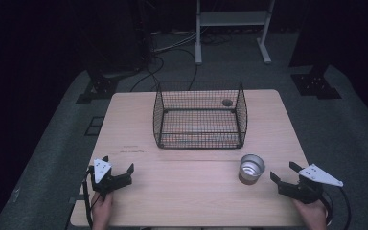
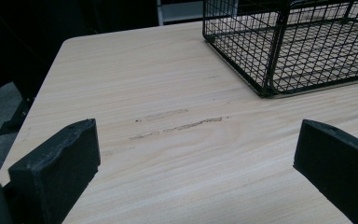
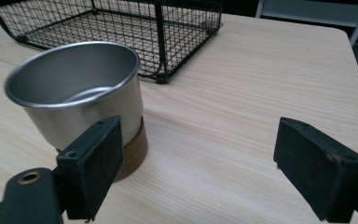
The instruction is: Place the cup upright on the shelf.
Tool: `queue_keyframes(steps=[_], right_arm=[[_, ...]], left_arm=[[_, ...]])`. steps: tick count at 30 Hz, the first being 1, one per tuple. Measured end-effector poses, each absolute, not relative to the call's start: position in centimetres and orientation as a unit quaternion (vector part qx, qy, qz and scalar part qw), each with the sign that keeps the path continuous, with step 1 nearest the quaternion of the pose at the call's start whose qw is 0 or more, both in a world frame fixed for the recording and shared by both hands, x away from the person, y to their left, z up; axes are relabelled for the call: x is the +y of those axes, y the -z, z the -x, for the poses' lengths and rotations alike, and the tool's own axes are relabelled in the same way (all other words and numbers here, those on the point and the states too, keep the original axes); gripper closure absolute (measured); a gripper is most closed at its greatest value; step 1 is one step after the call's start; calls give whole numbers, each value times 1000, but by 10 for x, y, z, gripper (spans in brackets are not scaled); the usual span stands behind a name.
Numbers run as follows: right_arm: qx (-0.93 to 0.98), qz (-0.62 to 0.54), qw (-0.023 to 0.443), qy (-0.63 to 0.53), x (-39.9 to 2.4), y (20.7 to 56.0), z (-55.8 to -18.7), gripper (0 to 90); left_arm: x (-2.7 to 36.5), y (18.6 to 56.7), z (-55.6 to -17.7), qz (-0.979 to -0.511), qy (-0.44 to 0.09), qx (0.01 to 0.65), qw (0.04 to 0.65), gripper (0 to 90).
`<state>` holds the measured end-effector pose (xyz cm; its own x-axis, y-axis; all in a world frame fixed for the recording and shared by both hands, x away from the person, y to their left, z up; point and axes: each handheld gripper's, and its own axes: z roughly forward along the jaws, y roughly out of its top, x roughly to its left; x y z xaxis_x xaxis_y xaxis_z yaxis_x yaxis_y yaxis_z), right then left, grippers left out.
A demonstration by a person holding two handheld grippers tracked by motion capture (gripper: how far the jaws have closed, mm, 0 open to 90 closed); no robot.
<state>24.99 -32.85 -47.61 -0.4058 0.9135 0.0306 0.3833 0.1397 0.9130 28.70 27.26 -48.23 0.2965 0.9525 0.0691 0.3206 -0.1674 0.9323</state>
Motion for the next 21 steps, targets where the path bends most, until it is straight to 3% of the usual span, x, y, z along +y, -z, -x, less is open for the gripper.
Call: queue_keyframes(steps=[21], right_arm=[[723,-426,255,-480,-317,460,-233,132]], left_arm=[[272,482,-287,-676,-358,471,439,0]])
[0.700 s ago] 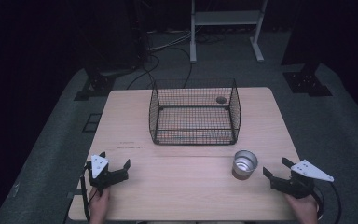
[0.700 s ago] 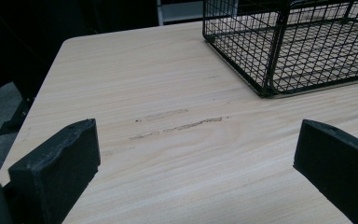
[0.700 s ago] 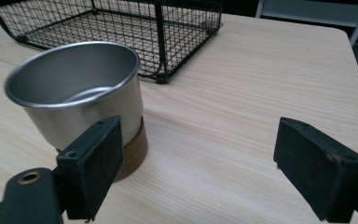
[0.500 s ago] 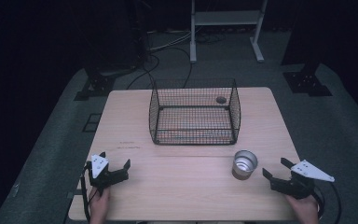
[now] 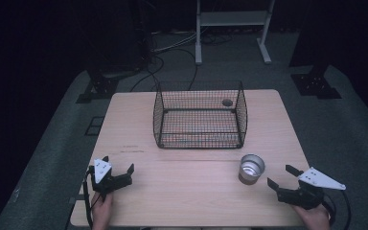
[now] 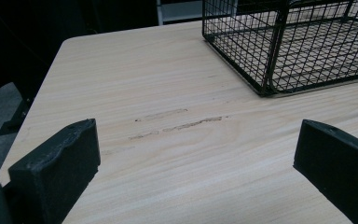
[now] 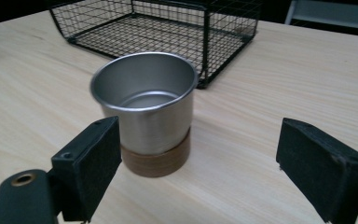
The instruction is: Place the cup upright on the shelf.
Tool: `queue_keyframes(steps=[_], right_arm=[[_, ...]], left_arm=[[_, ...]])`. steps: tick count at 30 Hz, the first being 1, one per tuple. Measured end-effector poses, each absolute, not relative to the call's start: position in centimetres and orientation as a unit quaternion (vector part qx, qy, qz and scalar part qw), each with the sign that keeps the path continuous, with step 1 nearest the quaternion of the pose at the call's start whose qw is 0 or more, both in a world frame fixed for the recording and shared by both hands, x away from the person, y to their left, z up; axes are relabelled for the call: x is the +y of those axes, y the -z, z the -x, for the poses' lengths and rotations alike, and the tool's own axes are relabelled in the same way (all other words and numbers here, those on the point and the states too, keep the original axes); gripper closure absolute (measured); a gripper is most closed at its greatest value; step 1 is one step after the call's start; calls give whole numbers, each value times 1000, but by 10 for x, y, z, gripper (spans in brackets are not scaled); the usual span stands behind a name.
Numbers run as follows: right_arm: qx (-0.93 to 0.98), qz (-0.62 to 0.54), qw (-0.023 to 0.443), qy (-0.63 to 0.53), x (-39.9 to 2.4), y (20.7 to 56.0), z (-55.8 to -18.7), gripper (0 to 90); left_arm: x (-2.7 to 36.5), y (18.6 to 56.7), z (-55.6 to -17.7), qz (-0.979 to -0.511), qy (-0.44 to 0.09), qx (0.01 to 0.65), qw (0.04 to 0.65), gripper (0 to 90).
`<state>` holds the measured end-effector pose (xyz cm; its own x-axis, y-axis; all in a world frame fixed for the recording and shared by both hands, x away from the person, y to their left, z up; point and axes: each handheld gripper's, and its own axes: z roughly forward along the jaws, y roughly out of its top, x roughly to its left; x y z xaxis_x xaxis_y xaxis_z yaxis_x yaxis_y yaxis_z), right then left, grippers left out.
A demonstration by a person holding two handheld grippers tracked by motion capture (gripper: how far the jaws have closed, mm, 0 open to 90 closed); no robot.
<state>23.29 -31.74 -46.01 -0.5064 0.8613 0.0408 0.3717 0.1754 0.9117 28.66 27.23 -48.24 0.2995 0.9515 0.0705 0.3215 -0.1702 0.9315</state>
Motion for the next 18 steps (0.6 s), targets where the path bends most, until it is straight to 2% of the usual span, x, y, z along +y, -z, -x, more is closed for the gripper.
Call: queue_keyframes(steps=[9,18], right_arm=[[730,-417,236,-488,-303,461,-228,121],[747,-406,236,-471,-281,465,-237,76]], left_arm=[[272,482,-287,-676,-359,471,439,0],[272,482,-286,-676,-359,471,439,0]])
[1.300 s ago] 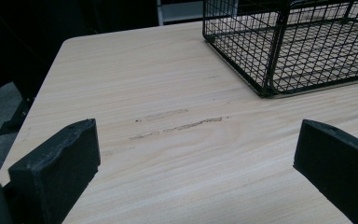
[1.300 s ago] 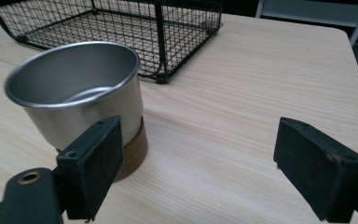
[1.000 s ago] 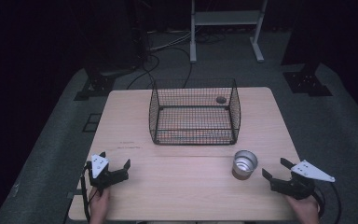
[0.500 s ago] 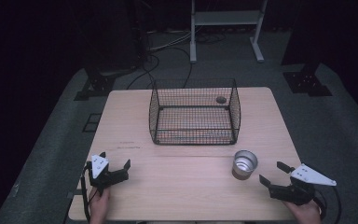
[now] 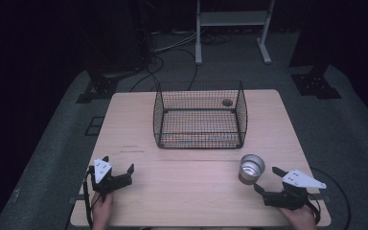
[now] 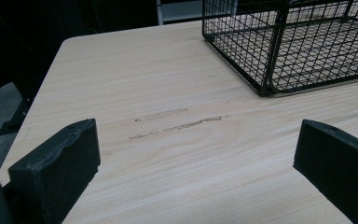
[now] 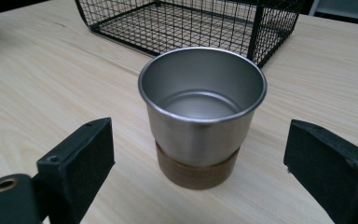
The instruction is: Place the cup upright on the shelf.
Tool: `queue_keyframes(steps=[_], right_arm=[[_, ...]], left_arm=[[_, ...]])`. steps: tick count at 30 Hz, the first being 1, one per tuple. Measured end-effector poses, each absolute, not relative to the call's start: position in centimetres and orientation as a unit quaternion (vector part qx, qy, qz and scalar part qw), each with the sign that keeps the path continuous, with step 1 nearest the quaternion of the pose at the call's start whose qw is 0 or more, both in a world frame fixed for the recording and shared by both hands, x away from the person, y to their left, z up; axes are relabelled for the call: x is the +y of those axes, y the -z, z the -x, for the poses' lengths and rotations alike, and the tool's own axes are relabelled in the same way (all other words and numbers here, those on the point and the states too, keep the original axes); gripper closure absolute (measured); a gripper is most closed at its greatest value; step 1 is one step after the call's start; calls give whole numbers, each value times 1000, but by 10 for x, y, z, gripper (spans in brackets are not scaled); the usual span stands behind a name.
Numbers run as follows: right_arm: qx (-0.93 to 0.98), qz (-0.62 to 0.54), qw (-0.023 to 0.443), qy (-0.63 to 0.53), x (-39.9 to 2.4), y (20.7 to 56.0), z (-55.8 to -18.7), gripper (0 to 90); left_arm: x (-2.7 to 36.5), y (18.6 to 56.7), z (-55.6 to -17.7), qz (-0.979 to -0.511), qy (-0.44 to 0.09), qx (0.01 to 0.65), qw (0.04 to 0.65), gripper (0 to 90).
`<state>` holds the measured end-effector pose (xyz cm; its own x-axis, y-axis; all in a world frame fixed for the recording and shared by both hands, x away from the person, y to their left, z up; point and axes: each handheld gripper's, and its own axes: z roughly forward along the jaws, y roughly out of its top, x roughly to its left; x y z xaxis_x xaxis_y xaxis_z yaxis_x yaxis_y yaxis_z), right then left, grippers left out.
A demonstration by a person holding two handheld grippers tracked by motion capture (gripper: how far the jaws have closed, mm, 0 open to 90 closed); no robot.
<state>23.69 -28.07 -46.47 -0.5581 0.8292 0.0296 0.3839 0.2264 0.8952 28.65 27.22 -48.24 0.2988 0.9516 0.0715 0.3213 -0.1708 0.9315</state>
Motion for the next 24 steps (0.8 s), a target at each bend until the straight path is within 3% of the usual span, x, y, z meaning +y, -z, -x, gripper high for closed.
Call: queue_keyframes(steps=[4,17,23,24], right_arm=[[749,-415,232,-462,-275,469,-248,32],[764,-418,236,-430,-257,474,-270,32],[767,-417,240,-424,-250,473,-276,56],[766,-417,238,-427,-249,472,-278,92]], left_arm=[[272,482,-286,-676,-359,471,439,0],[272,483,-286,-676,-359,471,439,0],[272,482,-286,-676,-359,471,439,0],[272,482,-286,-676,-359,471,439,0]])
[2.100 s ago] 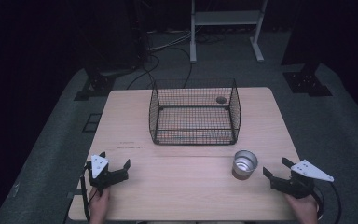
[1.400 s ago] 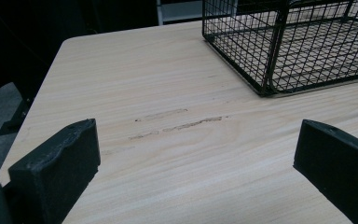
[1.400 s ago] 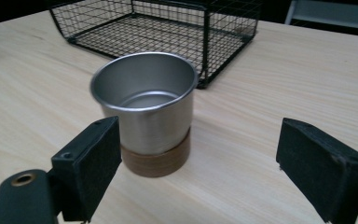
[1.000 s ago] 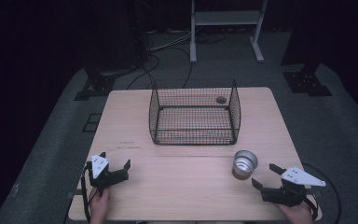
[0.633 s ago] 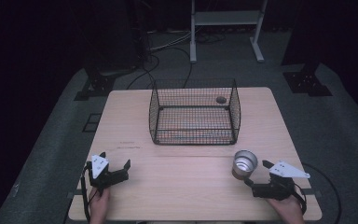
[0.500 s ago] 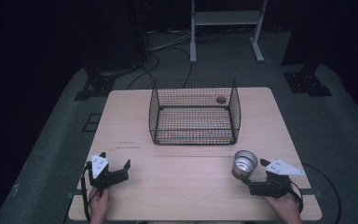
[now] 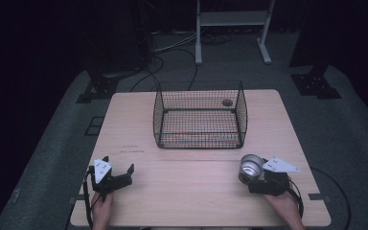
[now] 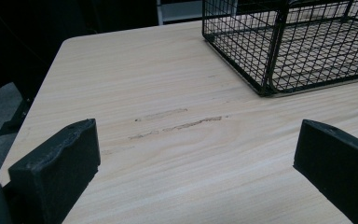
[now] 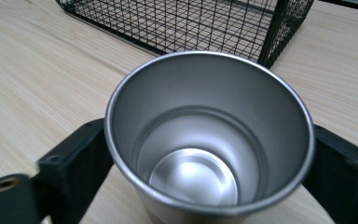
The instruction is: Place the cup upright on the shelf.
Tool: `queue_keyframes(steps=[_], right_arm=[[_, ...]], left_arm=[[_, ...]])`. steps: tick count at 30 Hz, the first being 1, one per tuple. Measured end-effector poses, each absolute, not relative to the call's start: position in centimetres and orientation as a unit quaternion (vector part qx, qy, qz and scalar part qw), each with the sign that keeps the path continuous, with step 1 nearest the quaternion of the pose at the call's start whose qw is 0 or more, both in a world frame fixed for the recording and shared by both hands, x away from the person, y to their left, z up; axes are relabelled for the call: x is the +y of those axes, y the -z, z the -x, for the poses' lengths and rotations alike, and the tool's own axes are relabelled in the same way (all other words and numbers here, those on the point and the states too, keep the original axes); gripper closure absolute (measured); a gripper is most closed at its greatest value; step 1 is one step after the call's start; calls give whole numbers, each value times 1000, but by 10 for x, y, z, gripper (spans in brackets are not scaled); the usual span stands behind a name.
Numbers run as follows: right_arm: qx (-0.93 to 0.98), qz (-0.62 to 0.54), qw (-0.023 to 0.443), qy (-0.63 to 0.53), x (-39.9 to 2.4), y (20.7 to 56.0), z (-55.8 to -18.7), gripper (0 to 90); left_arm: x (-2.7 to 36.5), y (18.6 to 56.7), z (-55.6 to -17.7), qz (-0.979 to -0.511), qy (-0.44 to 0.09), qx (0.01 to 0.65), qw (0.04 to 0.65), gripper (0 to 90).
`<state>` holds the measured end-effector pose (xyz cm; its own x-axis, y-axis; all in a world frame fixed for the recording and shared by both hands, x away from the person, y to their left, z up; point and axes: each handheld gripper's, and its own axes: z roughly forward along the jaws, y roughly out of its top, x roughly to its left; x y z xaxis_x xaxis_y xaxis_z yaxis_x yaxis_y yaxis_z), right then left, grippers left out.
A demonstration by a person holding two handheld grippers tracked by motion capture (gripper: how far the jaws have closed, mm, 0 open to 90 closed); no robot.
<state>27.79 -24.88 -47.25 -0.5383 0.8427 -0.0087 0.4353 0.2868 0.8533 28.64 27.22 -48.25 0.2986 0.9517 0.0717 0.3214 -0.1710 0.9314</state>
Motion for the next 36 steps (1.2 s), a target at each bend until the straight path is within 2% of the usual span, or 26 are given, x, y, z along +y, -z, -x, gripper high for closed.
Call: queue_keyframes(steps=[6,17,36], right_arm=[[771,-416,242,-418,-247,473,-282,164],[769,-415,224,-432,-245,463,-280,178],[777,-360,237,-459,-215,395,-290,179]], left_arm=[[272,483,-286,-675,-359,471,439,0],[272,483,-286,-675,-359,471,440,0],[272,482,-286,-675,-359,471,440,0]])
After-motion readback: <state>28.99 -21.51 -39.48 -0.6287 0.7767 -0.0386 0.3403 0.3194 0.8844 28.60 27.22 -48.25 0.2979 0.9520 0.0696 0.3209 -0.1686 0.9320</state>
